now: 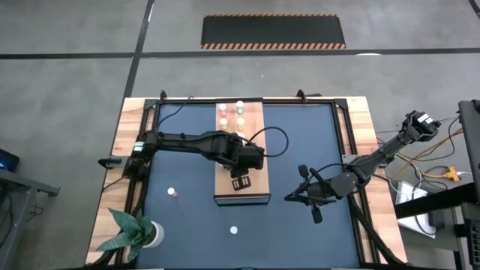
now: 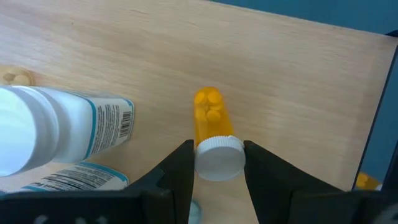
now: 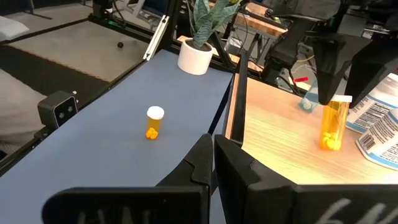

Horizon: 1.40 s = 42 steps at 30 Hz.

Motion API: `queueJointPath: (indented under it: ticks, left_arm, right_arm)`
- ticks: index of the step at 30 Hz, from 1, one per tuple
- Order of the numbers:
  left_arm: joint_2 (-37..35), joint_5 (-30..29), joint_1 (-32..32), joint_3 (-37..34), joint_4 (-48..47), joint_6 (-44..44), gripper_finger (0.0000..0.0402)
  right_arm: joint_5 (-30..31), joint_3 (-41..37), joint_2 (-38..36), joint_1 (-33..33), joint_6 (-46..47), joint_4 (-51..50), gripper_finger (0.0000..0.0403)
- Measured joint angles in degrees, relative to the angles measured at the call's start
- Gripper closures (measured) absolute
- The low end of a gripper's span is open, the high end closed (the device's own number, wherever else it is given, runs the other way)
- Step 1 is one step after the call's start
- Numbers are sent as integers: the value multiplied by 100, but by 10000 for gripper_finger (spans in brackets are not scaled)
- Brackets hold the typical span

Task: Pick and place medicine bottles onto shelf by color
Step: Put the orange pill bottle on the shelf aligned with the blue pill bottle

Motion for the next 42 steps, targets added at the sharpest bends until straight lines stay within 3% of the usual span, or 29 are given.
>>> queueJointPath:
  ticks: [14,27,37,42]
  left_arm:
    - [-70,230,15,7,248,-9,289]
    - [-175,260,74,13,206,-4,204]
    - [-472,486,52,13,218,17,189]
    - [-824,10,-359,12,461,389,189]
  right_arm:
    - [0,0,0,0,7,-2,394]
    - [0,0,0,0,13,-24,394]
    - [0,-2,0,0,13,-22,394]
    - [90,-2,2,0,75,66,394]
